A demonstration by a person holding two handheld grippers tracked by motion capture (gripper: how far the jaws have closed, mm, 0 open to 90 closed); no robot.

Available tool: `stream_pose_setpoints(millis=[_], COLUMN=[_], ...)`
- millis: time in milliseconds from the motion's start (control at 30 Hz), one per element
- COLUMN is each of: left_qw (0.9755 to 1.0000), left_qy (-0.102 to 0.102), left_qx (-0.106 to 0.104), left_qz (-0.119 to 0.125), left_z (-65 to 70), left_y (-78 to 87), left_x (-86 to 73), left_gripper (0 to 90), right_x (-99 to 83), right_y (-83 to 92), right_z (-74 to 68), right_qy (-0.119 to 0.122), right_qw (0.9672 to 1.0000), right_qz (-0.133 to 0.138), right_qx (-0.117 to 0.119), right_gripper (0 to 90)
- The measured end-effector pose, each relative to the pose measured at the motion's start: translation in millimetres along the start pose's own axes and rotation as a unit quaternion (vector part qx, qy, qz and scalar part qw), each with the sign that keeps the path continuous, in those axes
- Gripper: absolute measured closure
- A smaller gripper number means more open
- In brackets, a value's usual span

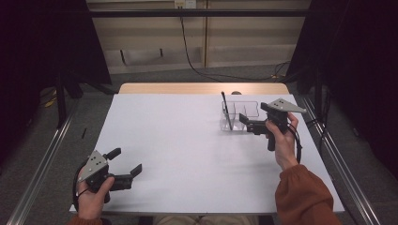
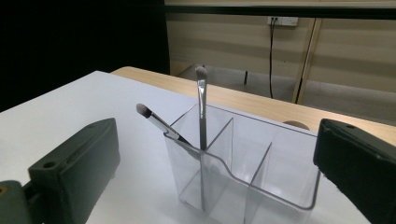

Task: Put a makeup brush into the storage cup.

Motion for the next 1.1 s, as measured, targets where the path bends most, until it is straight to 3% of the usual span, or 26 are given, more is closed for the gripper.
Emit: stream_pose_setpoints(millis=[133, 200, 333, 433, 633, 700, 833, 1100], left_qw=[1.0000, 1.0000, 1.0000, 1.0000, 1.0000, 1.0000, 1.0000, 0.9999], left_qy=[-0.001, -0.001, 0.001, 0.000, 0.002, 0.003, 0.003, 0.007], left_qx=[0.001, 0.001, 0.002, 0.003, 0.005, 0.006, 0.007, 0.008], left_qz=[0.001, 0.000, 0.001, 0.001, 0.003, 0.003, 0.003, 0.006], left_z=[0.0, -0.1, -0.1, -0.1, -0.6, -0.9, -1.0, -1.3], left_y=[0.4, 0.1, 0.4, 0.6, 1.5, 1.4, 2.0, 1.1], left_x=[0.1, 0.1, 0.1, 0.1, 0.1, -0.1, 0.0, 0.7], left_gripper=[2.2, 2.2, 2.2, 2.2, 2.2, 2.2, 2.2, 2.2], right_x=[-6.5, -10.0, -19.0, -22.2, -28.7, -32.9, -42.1, -62.1], right_y=[9.3, 14.0, 22.3, 31.5, 45.3, 48.8, 53.7, 70.0], right_z=[2.4, 3.9, 3.5, 3.0, 0.1, -1.6, -2.8, -4.7], right_qy=[0.003, 0.000, 0.001, 0.008, 0.006, 0.014, 0.008, 0.024], right_qw=[0.9999, 0.9999, 0.9998, 0.9997, 0.9998, 0.9997, 0.9997, 0.9992], right_qz=[-0.015, -0.005, -0.020, -0.005, -0.003, -0.016, -0.013, -0.014], right_qx=[-0.008, -0.014, -0.007, -0.021, -0.017, -0.015, -0.016, -0.028], right_gripper=[0.0, 0.3, 0.2, 0.6, 0.9, 0.2, 0.7, 1.1])
Point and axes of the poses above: each handheld gripper's, and its own axes: y roughly backward along the jaws, x roughly out of its top, z roughly to its right, the point moved 4 cm from there along -y, roughly forward along the jaws, and after that the axes turned 7 degrees about -z, right-handed, at the moved point
